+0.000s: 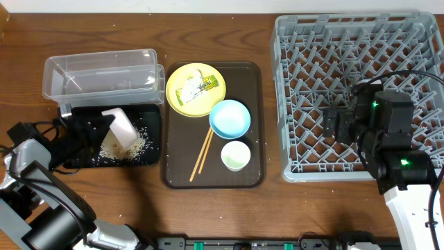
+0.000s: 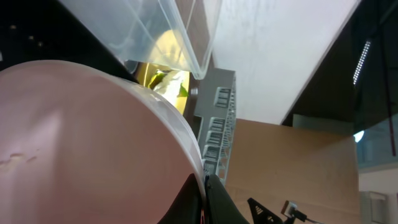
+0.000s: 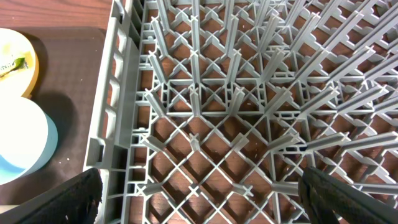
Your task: Sort waste into correct bins and load items into the dishwasher rack
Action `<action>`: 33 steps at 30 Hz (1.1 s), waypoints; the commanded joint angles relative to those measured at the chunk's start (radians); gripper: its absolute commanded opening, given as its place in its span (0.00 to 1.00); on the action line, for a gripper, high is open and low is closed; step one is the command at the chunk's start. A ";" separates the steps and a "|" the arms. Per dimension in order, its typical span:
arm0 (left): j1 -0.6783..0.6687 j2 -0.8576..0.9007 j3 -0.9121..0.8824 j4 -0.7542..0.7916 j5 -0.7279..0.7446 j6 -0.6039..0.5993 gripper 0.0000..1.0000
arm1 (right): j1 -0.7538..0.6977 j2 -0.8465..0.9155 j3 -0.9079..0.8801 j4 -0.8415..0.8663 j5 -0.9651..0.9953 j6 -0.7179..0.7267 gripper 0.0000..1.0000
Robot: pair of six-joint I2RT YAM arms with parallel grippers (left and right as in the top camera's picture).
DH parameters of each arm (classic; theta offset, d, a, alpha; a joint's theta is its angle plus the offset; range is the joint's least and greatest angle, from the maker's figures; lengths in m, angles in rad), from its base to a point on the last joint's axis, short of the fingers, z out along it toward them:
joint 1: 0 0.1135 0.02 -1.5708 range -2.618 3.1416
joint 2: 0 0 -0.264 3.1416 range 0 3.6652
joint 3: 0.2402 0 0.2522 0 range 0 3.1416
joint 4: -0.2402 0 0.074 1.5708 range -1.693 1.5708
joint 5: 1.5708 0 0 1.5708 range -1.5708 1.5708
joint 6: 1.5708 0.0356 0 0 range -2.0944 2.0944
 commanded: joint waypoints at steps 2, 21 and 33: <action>-0.006 0.002 0.022 -0.013 0.194 0.125 0.06 | 0.010 0.000 0.019 -0.001 0.001 0.009 0.99; -0.081 -0.050 0.021 -0.026 0.130 0.125 0.06 | 0.010 0.000 0.019 -0.008 0.012 0.009 0.99; -0.614 -0.310 0.022 -0.035 -0.592 0.097 0.06 | 0.010 -0.001 0.019 -0.011 0.019 0.009 0.99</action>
